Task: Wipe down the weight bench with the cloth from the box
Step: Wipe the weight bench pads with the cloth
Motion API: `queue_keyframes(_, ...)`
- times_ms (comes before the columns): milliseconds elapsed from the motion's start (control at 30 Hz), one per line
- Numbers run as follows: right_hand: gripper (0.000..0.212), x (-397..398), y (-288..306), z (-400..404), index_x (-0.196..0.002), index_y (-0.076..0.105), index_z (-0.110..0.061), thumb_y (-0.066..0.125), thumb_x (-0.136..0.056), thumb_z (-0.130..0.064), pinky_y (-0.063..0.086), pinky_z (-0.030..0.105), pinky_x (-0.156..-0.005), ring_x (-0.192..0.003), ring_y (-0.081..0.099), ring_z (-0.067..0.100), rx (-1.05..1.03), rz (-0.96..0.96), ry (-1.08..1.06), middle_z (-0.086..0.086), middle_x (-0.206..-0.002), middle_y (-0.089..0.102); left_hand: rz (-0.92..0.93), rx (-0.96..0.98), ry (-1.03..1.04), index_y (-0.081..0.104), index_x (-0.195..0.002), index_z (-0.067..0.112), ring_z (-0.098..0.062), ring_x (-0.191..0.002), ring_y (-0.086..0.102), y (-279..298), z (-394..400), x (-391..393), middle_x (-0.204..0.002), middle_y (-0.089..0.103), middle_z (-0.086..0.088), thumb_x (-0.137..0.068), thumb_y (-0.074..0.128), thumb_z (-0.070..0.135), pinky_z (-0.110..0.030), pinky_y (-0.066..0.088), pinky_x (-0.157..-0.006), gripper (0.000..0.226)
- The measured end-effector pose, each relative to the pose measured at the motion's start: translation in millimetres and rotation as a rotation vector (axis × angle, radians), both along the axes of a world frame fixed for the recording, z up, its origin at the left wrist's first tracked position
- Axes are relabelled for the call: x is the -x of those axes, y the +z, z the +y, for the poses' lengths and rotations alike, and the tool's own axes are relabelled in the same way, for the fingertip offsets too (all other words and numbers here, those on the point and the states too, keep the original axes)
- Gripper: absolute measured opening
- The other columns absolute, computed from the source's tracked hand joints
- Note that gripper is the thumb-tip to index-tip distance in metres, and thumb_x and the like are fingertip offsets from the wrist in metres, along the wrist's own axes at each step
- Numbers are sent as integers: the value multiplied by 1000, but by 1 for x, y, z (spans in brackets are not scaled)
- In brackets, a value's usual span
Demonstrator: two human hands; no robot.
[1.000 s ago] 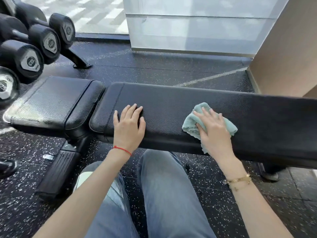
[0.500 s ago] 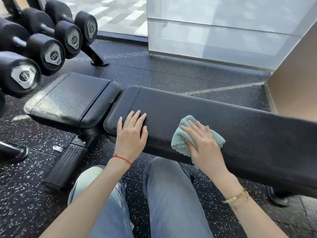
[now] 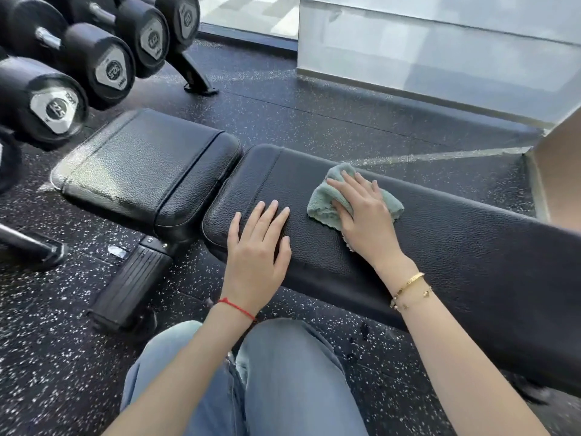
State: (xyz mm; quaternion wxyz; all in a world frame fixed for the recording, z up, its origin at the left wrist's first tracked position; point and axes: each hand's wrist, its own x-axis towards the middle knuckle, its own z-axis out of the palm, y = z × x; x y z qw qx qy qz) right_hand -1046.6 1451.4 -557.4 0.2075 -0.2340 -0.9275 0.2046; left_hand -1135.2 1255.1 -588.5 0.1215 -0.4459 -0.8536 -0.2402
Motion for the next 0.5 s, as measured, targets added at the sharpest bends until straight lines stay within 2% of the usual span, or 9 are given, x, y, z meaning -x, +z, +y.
queue_keyframes(133, 44, -4, 10, -4, -134, 52, -25, 53, -93, -8, 11, 44, -121, -144, 25, 18, 48, -44, -10, 0, -150, 40, -146, 87, -37, 48, -144, 18, -17, -146, 30, 19, -3, 2, -153, 41, 0, -98, 38, 34, -51, 19, -120, 49)
queue_keyframes(267, 53, -25, 38, -25, -136, 51, -25, 53, -90, 0, 12, 44, -121, -145, 23, 16, 172, -156, 8, -1, -151, 38, -312, 153, -25, 55, -137, 15, -17, -143, 34, 52, -16, -4, -148, 49, -1, -96, 36, 37, -49, 22, -120, 50)
queue_keyframes(400, 44, -55, 88, -38, -132, 55, -24, 49, -93, -5, 19, 45, -119, -140, 34, 16, 292, -259, 29, -1, -146, 45, -355, 215, 40, 61, -131, 17, -18, -138, 43, 107, -42, -20, -140, 57, -1, -93, 37, 38, -47, 26, -118, 49)
queue_keyframes(500, 38, -65, 151, -45, -131, 56, -23, 49, -96, -11, 32, 39, -113, -132, 45, 22, 332, -284, 24, 2, -141, 51, -386, 239, 87, 63, -128, 16, -21, -131, 50, 169, -64, -27, -135, 60, -3, -92, 37, 38, -48, 34, -114, 49)
